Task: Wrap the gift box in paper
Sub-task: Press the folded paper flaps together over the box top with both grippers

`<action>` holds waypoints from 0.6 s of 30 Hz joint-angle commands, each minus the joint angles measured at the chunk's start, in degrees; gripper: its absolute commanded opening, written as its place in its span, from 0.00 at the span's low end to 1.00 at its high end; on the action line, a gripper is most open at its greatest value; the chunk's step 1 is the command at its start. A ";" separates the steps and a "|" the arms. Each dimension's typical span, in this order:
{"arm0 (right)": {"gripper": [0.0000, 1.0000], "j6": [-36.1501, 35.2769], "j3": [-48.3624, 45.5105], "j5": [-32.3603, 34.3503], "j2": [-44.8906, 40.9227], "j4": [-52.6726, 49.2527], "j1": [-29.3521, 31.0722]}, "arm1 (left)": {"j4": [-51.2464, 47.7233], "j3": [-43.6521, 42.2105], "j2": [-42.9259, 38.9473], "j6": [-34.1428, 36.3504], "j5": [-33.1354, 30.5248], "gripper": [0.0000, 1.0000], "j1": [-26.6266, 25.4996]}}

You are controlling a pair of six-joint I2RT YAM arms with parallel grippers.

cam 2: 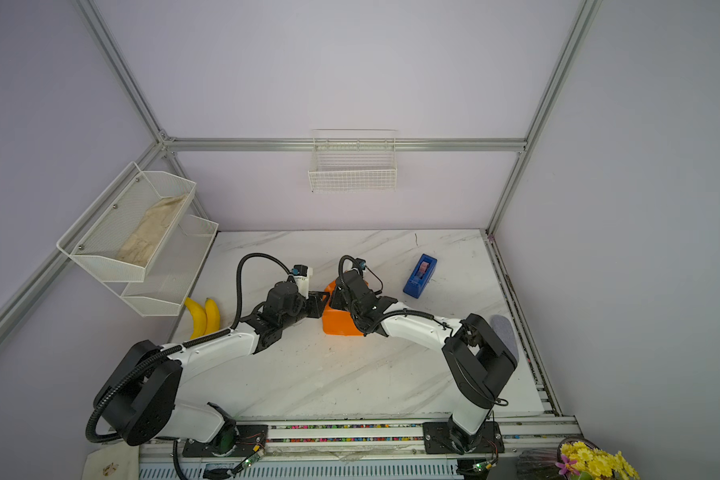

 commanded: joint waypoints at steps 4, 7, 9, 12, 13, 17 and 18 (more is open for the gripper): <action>0.00 0.92 -2.63 1.60 0.57 -9.16 -0.05 | -15.30 1.00 -0.17 0.67 0.12 0.29 -1.02; 0.00 0.90 -2.90 1.43 0.46 -8.61 0.00 | -19.48 4.71 -1.42 -0.04 -2.89 0.35 -0.86; 0.00 0.85 -2.86 0.86 0.70 -8.23 -0.05 | -19.95 6.88 -3.83 0.44 -0.50 0.38 0.44; 0.00 0.72 -2.73 0.37 1.09 -7.99 -0.04 | -19.94 9.47 -3.31 0.12 7.07 0.40 3.33; 0.00 0.72 -2.73 0.28 1.07 -7.93 -0.04 | -19.93 10.04 -2.99 0.01 9.31 0.40 4.25; 0.00 0.62 -2.88 0.15 0.99 -7.64 -0.01 | -18.03 10.99 -1.53 -0.08 16.48 0.41 6.58; 0.00 0.52 -2.87 0.05 0.96 -7.49 -0.04 | -17.60 11.28 -0.08 -0.16 17.78 0.41 7.01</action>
